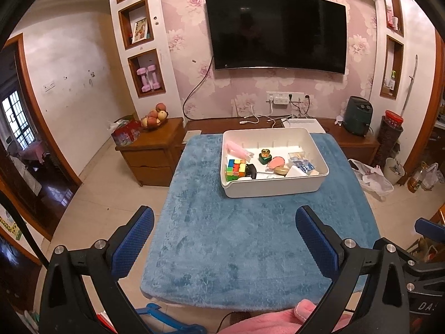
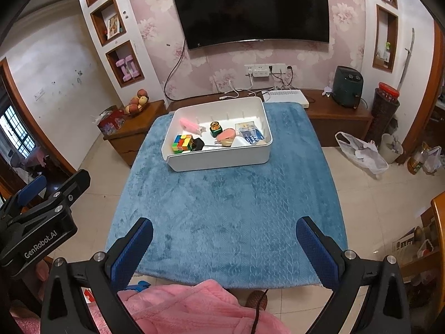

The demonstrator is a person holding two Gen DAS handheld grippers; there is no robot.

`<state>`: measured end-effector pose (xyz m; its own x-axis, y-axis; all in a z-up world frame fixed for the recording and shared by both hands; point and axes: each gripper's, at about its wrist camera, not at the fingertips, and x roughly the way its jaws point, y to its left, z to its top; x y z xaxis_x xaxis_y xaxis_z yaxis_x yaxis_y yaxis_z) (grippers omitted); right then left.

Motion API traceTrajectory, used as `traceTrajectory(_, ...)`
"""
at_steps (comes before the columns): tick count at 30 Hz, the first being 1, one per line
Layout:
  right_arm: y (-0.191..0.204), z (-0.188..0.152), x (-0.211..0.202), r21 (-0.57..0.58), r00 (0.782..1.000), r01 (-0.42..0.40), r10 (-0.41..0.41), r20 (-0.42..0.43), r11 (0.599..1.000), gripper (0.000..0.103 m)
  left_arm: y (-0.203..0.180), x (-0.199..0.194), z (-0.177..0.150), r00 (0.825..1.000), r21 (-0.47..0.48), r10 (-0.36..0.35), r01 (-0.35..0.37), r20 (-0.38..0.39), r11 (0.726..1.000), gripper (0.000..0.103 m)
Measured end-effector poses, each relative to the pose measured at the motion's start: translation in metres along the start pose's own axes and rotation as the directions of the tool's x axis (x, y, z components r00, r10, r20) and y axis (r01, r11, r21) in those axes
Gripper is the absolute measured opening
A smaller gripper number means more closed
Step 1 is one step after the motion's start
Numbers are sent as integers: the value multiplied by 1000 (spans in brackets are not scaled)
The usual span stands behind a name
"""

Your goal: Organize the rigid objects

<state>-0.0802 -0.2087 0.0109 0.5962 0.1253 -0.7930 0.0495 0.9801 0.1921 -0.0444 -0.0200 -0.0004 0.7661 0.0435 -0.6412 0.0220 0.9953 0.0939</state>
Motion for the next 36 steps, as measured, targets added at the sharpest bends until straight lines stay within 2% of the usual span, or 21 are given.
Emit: traceTrajectory(36, -1, -6, 4, 0, 999, -3, 3, -36, 1000, 103, -3, -1, -6, 1000, 3, -21, 21, -18, 1000, 102)
